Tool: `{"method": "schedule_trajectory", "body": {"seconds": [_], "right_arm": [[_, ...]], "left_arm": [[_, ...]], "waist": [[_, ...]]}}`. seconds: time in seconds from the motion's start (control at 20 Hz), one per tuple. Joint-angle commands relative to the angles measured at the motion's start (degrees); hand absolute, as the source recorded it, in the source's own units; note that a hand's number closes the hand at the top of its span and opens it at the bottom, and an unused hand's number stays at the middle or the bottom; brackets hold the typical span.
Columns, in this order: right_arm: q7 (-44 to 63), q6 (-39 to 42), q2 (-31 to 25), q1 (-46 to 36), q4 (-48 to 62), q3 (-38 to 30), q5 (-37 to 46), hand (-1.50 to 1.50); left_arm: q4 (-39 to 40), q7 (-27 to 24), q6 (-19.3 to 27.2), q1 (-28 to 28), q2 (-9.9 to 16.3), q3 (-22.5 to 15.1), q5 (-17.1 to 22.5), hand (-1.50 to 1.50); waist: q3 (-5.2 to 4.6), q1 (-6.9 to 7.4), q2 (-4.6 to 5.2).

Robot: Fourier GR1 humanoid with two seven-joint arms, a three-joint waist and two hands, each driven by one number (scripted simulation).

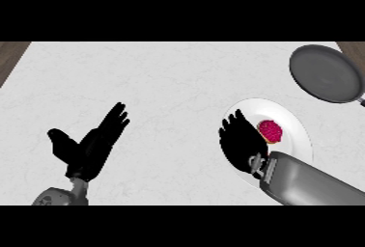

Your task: Pick the cupcake from the plate and place it in the pan

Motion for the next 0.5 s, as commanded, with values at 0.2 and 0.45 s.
{"method": "schedule_trajectory", "body": {"seconds": [0.2, 0.45], "right_arm": [[6.29, 7.97, 4.18, 5.34, -5.80, -2.29, 5.78, -1.50], [1.98, 3.28, -0.84, 5.51, -4.77, -1.00, 11.07, -1.50]], "left_arm": [[1.67, -2.13, -1.27, 1.14, -3.01, 0.49, -2.98, 0.00], [-0.02, 0.26, -2.02, 1.71, -2.70, 1.52, -3.51, 0.00]], "waist": [[0.08, 0.26, 0.32], [0.09, 0.47, 0.36]]}}
